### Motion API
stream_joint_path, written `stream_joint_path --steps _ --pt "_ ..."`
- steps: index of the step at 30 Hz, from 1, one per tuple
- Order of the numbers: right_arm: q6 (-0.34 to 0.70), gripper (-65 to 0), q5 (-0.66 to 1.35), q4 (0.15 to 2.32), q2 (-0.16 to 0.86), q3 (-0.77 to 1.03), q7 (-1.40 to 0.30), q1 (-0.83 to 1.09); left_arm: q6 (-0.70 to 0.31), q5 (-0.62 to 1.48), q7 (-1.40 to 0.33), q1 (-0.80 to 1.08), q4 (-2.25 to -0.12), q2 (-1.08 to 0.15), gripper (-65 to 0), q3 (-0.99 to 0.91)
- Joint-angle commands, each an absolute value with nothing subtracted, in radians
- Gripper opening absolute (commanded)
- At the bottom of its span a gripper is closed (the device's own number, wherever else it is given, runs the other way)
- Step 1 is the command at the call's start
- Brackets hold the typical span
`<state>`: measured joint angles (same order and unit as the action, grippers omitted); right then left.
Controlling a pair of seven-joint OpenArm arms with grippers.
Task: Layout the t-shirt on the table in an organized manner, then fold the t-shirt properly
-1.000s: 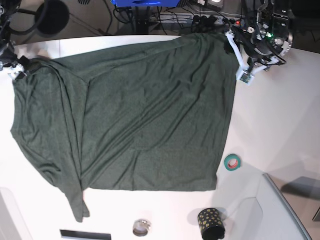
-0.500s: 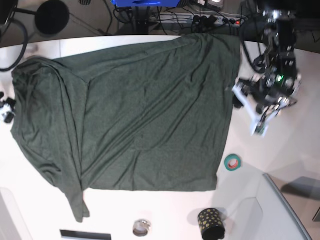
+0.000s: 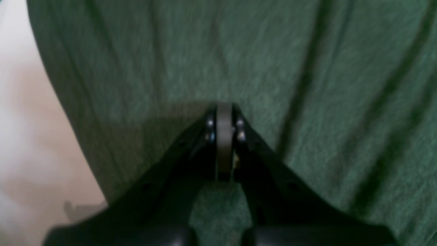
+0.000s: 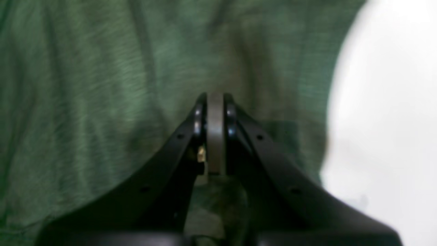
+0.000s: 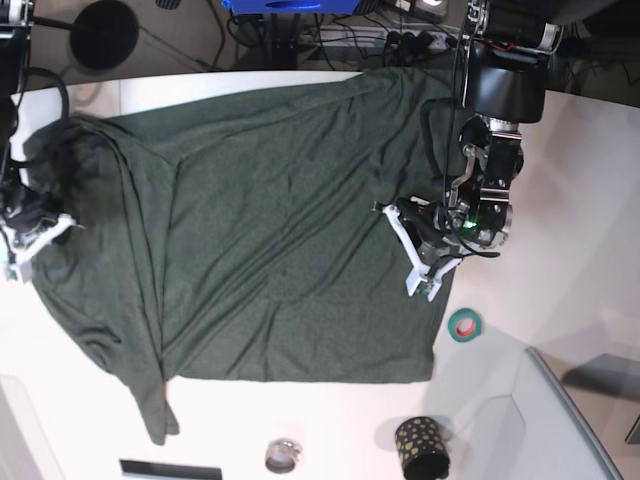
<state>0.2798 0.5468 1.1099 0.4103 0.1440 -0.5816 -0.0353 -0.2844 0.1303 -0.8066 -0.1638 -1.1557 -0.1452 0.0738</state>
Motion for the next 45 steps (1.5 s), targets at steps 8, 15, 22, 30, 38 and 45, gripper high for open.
stream_joint_path --steps 8,15,22,30,38,45 --pt "0.282 -63.3 0.553 0.832 0.443 0.139 -0.450 -0.117 -0.280 0.127 -0.794 -0.196 -1.168 -0.189 -65.0 0.070" --pt "0.277 -63.5 0.469 0.769 0.469 0.145 -0.406 -0.117 -0.280 -0.053 -0.731 -0.211 -1.067 -0.170 -65.0 0.067" --pt "0.278 -62.9 0.456 0.949 0.469 0.180 -0.406 -0.084 -0.280 -0.033 -0.710 -0.214 -1.107 -0.166 -65.0 -0.016" --pt "0.285 -32.3 0.288 0.901 0.466 0.137 -0.403 -0.401 -0.286 -0.033 -0.857 -0.102 -1.443 -0.145 -65.0 -0.137" --pt "0.283 -22.8 0.114 0.217 0.400 -0.151 0.074 -0.773 -0.286 -0.033 -0.865 0.160 -1.678 -0.145 -65.0 -0.171" --pt "0.189 -23.0 0.113 0.111 0.386 -0.159 0.127 -0.746 -0.286 0.019 -0.862 0.308 -1.782 -0.143 -65.0 -0.163"
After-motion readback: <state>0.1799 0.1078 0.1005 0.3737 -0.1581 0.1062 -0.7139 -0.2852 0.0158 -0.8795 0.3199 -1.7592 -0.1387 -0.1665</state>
